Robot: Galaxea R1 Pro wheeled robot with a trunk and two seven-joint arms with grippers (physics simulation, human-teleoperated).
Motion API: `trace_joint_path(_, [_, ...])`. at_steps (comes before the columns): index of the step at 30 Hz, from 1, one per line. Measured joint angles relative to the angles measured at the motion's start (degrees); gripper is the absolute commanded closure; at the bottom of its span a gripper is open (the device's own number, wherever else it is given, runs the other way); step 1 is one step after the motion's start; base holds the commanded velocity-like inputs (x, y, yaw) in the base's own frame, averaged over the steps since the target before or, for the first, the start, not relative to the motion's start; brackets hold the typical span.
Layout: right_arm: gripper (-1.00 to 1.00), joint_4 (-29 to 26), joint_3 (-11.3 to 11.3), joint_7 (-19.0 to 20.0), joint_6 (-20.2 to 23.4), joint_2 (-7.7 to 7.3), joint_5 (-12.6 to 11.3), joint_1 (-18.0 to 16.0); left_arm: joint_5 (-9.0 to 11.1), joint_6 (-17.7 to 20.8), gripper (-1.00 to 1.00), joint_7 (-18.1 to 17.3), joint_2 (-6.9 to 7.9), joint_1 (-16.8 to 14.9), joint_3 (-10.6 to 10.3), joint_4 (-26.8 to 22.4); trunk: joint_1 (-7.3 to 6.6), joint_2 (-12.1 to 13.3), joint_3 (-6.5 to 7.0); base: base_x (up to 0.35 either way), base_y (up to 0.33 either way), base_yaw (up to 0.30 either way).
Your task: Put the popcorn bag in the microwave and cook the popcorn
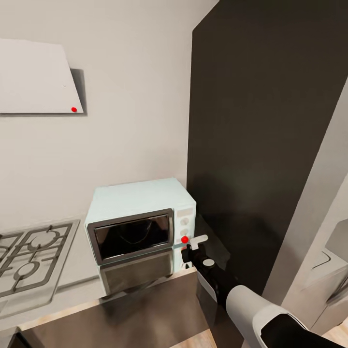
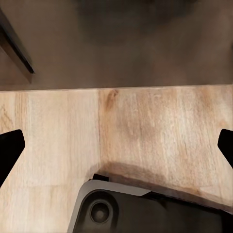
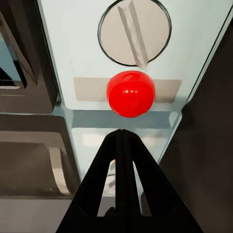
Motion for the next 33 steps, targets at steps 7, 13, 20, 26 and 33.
trace_joint_path(7, [1.00, 0.00, -0.01, 0.00, -0.05, 0.00, 0.01, 0.33, 0.00, 0.00, -1.00, 0.01, 0.00, -0.09, 0.00, 0.00, -0.03, 0.00, 0.00, 0.136, 0.000, 0.000])
trace_joint_path(13, [1.00, 0.01, 0.00, 0.00, -1.27, 0.00, -0.02, 0.80, 0.00, 0.00, -1.00, 0.00, 0.00, -0.09, 0.00, 0.00, 0.00, 0.00, 0.00, 0.047, 0.000, 0.000])
trace_joint_path(20, [1.00, 0.04, 0.02, 0.00, -1.41, 0.00, 0.05, 1.24, 0.00, 0.00, -1.00, 0.01, 0.00, -0.10, 0.00, 0.00, -0.01, -0.01, 0.00, 0.030, 0.000, 0.000])
trace_joint_path(26, [1.00, 0.09, 0.03, 0.00, -1.45, 0.00, 0.06, 1.35, 0.00, 0.00, -1.00, 0.00, 0.00, -0.12, 0.00, 0.00, 0.00, 0.00, 0.00, 0.033, 0.000, 0.000])
trace_joint_path(33, [1.00, 0.07, 0.03, 0.00, -1.49, 0.00, 0.07, 1.88, -0.08, 0.00, -1.00, 0.00, 0.00, -0.11, 0.00, 0.00, 0.00, 0.00, 0.00, 0.001, 0.000, 0.000])
